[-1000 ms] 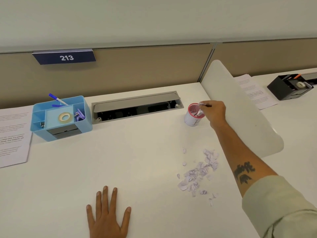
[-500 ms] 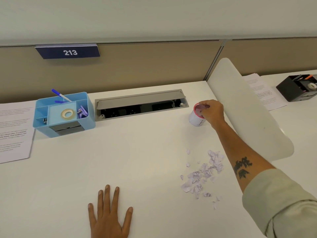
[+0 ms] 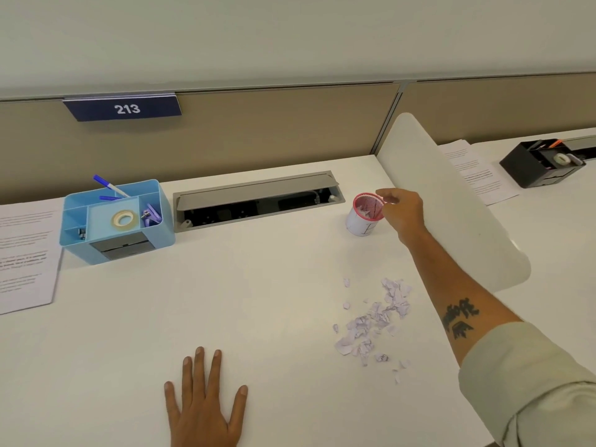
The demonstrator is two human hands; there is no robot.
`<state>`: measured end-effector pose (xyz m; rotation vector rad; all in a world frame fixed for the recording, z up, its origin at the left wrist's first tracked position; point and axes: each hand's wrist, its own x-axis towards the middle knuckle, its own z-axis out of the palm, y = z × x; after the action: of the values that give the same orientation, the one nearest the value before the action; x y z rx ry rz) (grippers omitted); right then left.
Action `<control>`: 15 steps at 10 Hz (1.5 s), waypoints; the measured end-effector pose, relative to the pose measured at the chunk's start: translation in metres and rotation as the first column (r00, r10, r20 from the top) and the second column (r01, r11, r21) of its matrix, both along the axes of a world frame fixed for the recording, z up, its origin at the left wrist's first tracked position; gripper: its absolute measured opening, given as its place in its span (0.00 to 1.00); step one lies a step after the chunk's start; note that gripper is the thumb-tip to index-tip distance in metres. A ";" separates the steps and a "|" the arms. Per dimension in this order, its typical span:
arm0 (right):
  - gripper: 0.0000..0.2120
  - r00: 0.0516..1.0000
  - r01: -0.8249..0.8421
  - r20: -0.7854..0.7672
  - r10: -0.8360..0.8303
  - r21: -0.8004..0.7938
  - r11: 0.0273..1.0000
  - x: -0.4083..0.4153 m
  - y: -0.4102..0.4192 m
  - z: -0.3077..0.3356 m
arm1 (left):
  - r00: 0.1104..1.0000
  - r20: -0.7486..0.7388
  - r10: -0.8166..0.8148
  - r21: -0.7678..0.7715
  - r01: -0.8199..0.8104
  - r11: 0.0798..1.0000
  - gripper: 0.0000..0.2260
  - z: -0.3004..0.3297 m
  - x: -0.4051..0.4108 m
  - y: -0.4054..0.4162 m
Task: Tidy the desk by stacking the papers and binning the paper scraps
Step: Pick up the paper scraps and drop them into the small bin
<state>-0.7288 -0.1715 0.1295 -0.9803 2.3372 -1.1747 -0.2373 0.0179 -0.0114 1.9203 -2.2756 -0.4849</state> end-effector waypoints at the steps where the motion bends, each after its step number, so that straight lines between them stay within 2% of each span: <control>1: 0.20 0.999 0.041 0.014 -0.041 0.009 0.999 0.001 0.013 0.002 | 1.000 -0.008 -0.001 -0.001 0.001 1.000 0.40 -0.001 0.001 0.001; 2: 0.19 0.998 0.013 -0.061 -0.006 0.115 0.993 -0.003 0.043 -0.009 | 1.000 -0.019 0.000 0.000 0.000 1.000 0.40 -0.002 0.002 0.002; 3: 0.15 0.977 -0.132 -0.101 0.186 0.395 0.909 -0.007 0.076 -0.026 | 1.000 -0.024 -0.006 -0.004 0.006 1.000 0.39 -0.002 0.003 0.002; 4: 0.28 0.933 -0.217 -0.091 0.347 0.627 0.748 -0.007 0.100 -0.039 | 1.000 -0.024 -0.006 -0.003 0.006 1.000 0.39 -0.003 0.003 0.003; 5: 0.45 0.904 -0.231 -0.045 0.426 0.787 0.572 0.006 0.126 -0.042 | 1.000 -0.023 -0.001 -0.003 0.001 1.000 0.39 -0.002 0.003 0.004; 7: 0.52 0.887 -0.261 -0.012 0.461 0.812 0.522 0.033 0.158 -0.055 | 1.000 -0.017 -0.007 -0.002 0.007 1.000 0.39 -0.003 0.005 0.005; 8: 0.52 0.857 -0.240 -0.091 0.507 0.801 0.549 0.044 0.167 -0.064 | 1.000 -0.014 -0.004 0.001 0.004 1.000 0.39 -0.002 0.005 0.006; 9: 0.46 0.858 -0.227 -0.125 0.498 0.777 0.587 0.049 0.169 -0.069 | 1.000 -0.014 -0.006 -0.002 0.006 1.000 0.39 -0.002 0.004 0.006; 11: 0.26 0.849 -0.194 -0.229 0.477 0.704 0.683 0.059 0.170 -0.076 | 1.000 -0.010 -0.006 -0.004 0.006 1.000 0.38 -0.001 0.004 0.006; 12: 0.18 0.840 -0.209 -0.295 0.455 0.597 0.774 0.060 0.173 -0.086 | 1.000 -0.016 -0.008 -0.009 0.008 1.000 0.38 -0.002 0.005 0.006; 13: 0.09 0.830 -0.207 -0.349 0.435 0.530 0.822 0.058 0.172 -0.097 | 1.000 -0.011 -0.008 -0.009 0.008 1.000 0.38 -0.002 0.005 0.006; 15: 0.06 0.804 -0.205 -0.415 0.426 0.478 0.854 0.054 0.166 -0.109 | 1.000 -0.009 -0.008 -0.009 0.007 1.000 0.38 -0.001 0.005 0.006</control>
<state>-0.6752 -0.0058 0.0208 -1.5879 2.4923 -0.2691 -0.2327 0.0237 -0.0128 1.9025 -2.2765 -0.4826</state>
